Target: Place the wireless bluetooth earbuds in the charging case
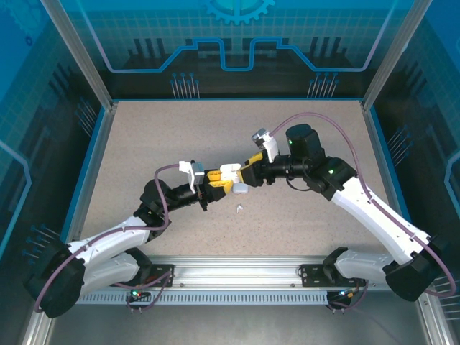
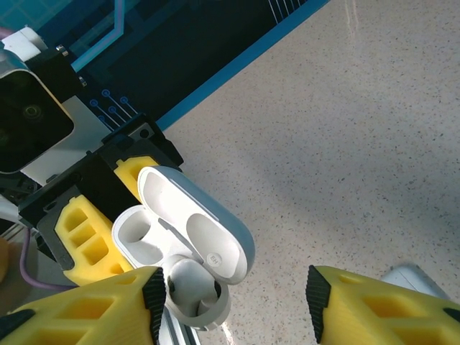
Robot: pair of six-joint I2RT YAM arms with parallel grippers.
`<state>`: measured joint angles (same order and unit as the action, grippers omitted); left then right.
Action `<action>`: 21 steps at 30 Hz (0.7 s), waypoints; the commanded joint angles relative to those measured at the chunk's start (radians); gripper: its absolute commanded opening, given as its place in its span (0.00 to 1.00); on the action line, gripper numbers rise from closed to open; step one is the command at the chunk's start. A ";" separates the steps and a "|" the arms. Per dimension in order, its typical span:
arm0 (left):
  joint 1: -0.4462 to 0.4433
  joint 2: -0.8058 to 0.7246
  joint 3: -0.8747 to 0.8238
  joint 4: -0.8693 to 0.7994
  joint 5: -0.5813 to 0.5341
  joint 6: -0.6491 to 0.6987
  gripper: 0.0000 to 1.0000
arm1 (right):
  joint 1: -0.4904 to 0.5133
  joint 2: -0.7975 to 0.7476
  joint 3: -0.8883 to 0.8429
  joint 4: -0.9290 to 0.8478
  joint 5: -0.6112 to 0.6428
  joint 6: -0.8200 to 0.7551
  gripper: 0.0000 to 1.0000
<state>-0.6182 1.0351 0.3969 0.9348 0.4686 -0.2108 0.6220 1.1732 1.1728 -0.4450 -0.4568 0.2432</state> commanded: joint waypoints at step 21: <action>-0.007 -0.157 -0.059 0.082 -0.024 0.145 0.04 | -0.052 -0.046 -0.169 0.049 0.218 0.172 0.62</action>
<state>-0.6182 0.9073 0.3511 0.9668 0.4492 -0.1413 0.5797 1.1202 1.0149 -0.4637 -0.2436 0.3683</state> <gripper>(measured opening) 0.227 0.623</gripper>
